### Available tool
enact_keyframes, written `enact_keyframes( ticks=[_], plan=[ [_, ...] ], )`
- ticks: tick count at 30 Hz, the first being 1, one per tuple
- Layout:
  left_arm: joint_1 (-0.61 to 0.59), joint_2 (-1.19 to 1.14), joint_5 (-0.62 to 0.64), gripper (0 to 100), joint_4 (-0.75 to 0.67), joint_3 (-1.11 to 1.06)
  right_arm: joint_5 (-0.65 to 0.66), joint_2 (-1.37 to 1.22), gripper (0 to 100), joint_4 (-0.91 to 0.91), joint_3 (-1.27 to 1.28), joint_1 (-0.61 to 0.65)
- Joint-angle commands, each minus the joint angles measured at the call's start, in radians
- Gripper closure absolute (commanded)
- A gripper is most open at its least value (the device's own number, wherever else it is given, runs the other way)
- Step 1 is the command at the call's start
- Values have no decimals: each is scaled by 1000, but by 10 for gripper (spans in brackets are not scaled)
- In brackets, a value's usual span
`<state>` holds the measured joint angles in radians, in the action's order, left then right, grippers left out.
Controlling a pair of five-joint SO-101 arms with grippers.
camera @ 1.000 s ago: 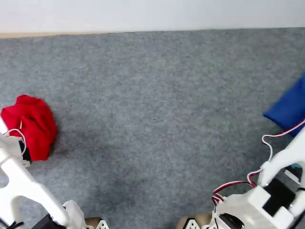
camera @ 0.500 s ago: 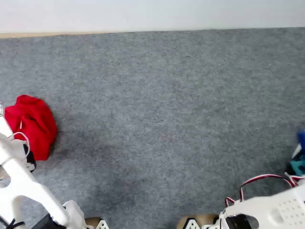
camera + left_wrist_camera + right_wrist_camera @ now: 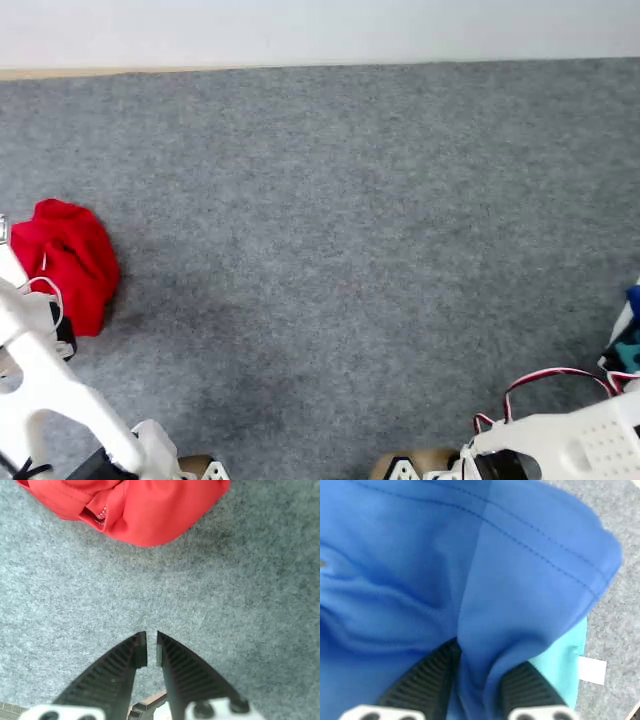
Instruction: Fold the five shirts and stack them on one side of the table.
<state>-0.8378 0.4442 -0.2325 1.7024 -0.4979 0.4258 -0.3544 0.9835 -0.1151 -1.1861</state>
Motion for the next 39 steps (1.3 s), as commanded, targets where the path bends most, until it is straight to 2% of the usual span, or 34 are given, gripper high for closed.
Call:
enact_keyframes(
  ticks=[1,5,12,17,20,24,27,35,39],
  plan=[
    [3,29,-5,957,-8,5,-40,67,792,41,-49,-8],
    [3,29,-5,957,-8,5,-157,119,715,77,-109,13],
    [3,29,-5,957,-8,5,-256,268,713,165,-193,102],
    [3,29,-5,957,-8,5,-278,294,716,278,-170,157],
    [3,29,-5,957,-8,5,-278,274,788,341,-124,162],
    [3,29,-5,957,-8,5,-269,232,993,407,-86,180],
    [3,29,-5,957,-8,5,-275,182,963,463,-52,194],
    [3,29,-5,957,-8,5,-278,21,988,444,-41,216],
    [3,29,-5,957,-8,5,-276,36,988,440,-89,222]
  ],
)
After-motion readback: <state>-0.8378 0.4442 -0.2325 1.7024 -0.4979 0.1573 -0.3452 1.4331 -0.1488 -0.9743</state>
